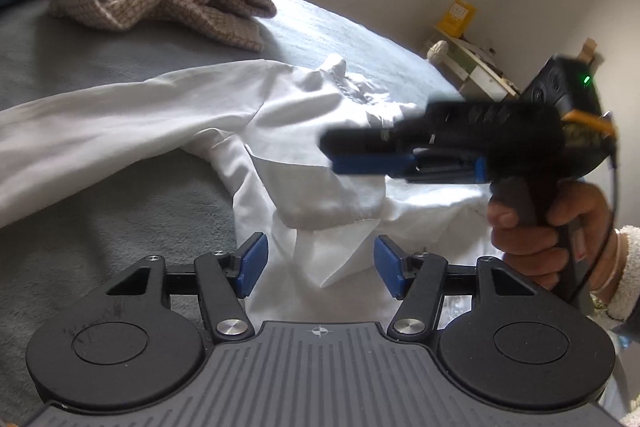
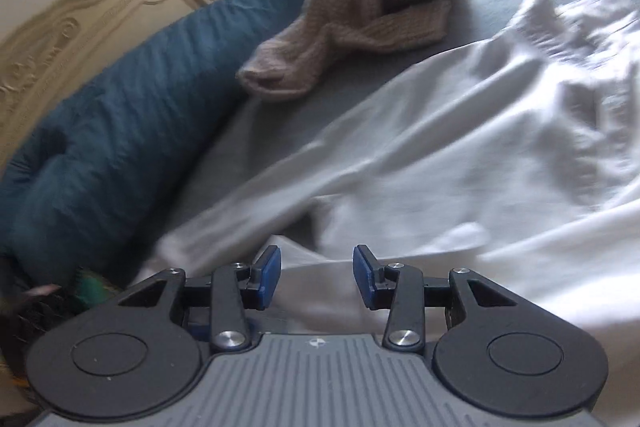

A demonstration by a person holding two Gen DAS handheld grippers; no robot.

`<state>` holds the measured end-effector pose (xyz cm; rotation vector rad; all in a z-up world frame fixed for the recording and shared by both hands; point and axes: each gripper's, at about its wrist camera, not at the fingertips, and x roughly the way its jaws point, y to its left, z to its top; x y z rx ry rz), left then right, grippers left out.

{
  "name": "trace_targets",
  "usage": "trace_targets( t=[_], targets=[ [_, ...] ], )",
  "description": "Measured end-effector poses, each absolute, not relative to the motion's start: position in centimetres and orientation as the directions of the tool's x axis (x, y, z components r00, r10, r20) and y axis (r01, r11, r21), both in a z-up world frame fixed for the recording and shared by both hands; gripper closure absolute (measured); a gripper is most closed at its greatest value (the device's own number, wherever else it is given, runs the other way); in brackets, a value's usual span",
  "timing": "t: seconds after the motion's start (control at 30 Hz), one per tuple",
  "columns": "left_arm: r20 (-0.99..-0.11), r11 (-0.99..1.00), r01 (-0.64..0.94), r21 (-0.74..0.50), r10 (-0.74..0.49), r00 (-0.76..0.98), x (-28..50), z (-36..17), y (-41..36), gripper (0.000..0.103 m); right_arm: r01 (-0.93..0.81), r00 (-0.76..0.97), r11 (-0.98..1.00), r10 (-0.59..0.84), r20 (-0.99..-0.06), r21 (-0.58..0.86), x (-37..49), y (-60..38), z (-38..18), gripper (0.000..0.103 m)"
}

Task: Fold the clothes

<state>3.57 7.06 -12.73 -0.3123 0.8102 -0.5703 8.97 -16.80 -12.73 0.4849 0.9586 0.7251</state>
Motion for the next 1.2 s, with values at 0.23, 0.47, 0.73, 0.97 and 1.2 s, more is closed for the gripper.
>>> trace_targets(
  t=[0.23, 0.47, 0.73, 0.97, 1.2],
  targets=[
    [-0.571, 0.825, 0.352, -0.442, -0.562, 0.598, 3.0, -12.0, 7.4, 0.044, -0.349, 0.439, 0.605, 0.780, -0.445, 0.716, 7.8, -18.0, -10.6, 0.060],
    [-0.500, 0.818, 0.461, -0.343, -0.575, 0.648, 2.8, -8.9, 6.7, 0.042, -0.205, 0.604, 0.733, 0.616, -0.506, 0.648, 5.3, -24.6, -11.1, 0.055],
    [-0.529, 0.764, 0.618, -0.185, -0.608, 0.593, 4.3, -7.7, 2.2, 0.034, 0.000, 0.675, 0.770, 0.470, -0.568, 0.638, 3.3, -28.8, -13.3, 0.055],
    [-0.666, 0.753, 0.656, -0.059, -0.519, 0.536, 7.0, -10.2, -2.9, 0.028, 0.005, 0.690, 0.746, 0.479, -0.542, 0.666, 2.4, -30.0, -13.7, 0.055],
    [-0.702, 0.811, 0.547, -0.207, -0.513, 0.494, 8.6, -11.4, -1.9, 0.054, 0.037, 0.703, 0.730, 0.466, -0.537, 0.682, 2.1, -31.1, -14.3, 0.055]
  ],
)
